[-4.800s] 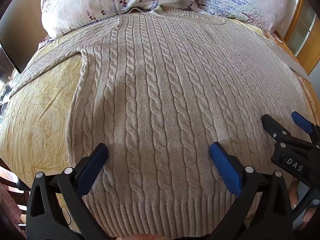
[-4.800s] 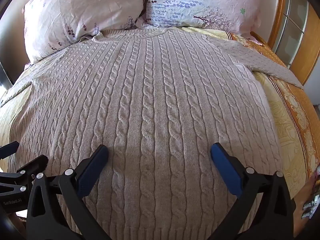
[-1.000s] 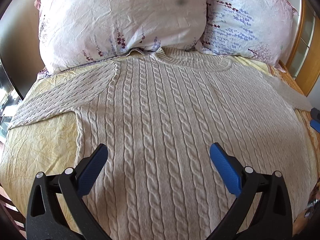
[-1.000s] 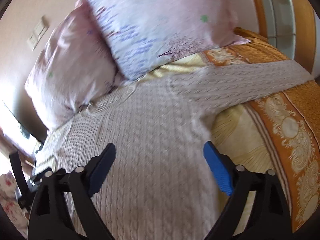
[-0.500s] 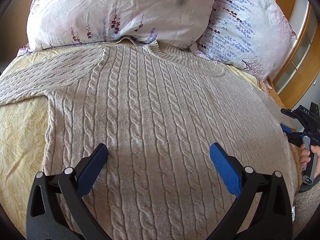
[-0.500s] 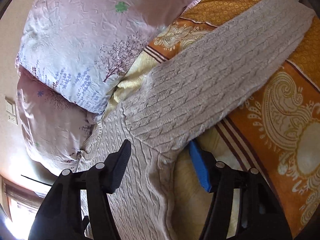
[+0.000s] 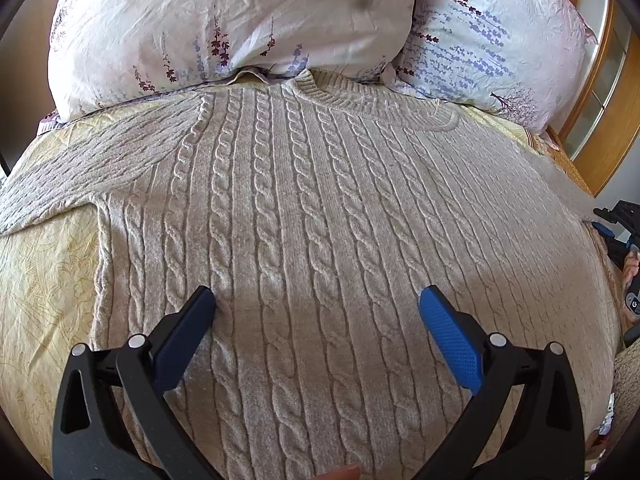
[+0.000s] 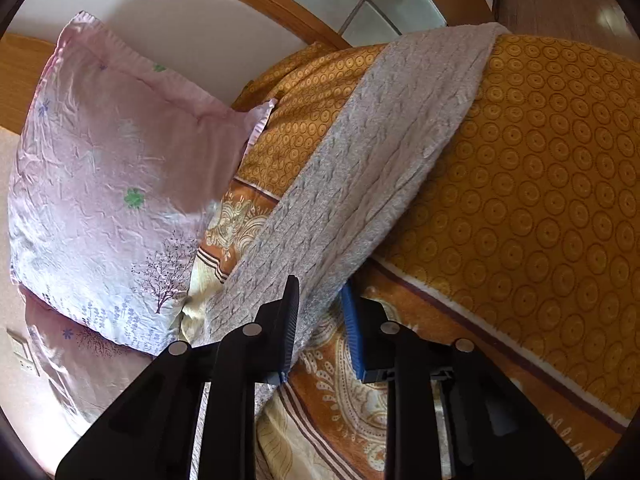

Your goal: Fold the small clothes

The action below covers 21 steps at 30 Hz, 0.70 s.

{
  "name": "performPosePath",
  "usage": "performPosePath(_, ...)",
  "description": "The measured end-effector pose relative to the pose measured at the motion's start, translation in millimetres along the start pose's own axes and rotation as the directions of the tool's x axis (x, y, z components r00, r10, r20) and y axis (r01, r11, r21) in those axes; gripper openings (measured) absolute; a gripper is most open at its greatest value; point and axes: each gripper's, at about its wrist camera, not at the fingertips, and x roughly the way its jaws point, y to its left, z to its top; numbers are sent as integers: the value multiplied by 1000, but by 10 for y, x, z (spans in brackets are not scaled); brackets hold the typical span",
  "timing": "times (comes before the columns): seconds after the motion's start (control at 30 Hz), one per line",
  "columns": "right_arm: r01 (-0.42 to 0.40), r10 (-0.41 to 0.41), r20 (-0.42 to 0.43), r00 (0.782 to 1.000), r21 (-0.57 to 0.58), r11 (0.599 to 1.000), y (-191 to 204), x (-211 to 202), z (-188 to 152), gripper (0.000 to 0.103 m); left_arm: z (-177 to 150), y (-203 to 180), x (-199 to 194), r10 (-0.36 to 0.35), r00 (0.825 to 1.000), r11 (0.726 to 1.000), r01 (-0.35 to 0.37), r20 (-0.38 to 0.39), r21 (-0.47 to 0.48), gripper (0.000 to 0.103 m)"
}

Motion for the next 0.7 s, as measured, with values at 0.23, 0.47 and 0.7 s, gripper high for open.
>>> performPosePath(0.23,-20,23,47,999,-64,998,111,-41,-23,10,1,64,-35,-35,999,999,36,13,-24,101)
performPosePath(0.47,-146,166,72,983,-224,964,640,-259,-114,10,-3,72,-55,-45,999,998,46,17,-33,101)
performPosePath(0.7,-359,352,-96,931,-408,839,1342,-281,-668,10,-1,69,-67,-51,998,998,52,20,-40,101)
